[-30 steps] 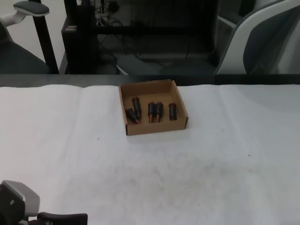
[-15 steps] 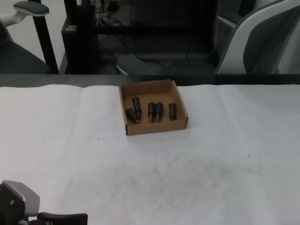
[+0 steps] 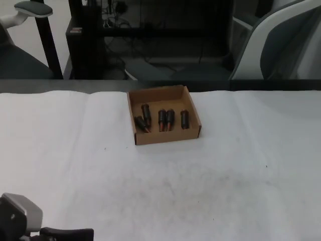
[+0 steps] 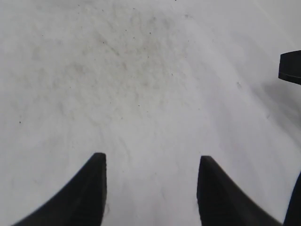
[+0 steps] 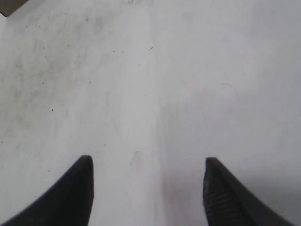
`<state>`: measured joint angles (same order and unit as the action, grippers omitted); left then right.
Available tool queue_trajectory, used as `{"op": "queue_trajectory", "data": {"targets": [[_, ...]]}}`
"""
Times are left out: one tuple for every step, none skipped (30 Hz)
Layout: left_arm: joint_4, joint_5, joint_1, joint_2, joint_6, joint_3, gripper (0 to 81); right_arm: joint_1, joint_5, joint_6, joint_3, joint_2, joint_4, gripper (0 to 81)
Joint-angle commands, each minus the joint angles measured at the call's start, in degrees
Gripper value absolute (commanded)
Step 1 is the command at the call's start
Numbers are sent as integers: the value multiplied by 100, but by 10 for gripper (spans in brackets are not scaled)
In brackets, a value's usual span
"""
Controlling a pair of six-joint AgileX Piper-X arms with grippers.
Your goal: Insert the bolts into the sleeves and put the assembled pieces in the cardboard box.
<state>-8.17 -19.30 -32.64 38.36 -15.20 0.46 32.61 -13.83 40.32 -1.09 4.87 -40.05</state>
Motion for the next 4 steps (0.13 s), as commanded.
{"op": "queue_trajectory", "data": {"targets": [[-15, 35, -5, -21, 24, -46, 575, -28, -45, 12, 25, -29, 43, 662], [-15, 35, -5, -21, 24, -46, 575, -28, -45, 12, 25, -29, 43, 662], [-15, 35, -5, -21, 24, -46, 575, -28, -45, 12, 25, -29, 43, 662], [-15, 35, -5, -21, 24, -46, 575, -28, -45, 12, 25, -29, 43, 662]]}}
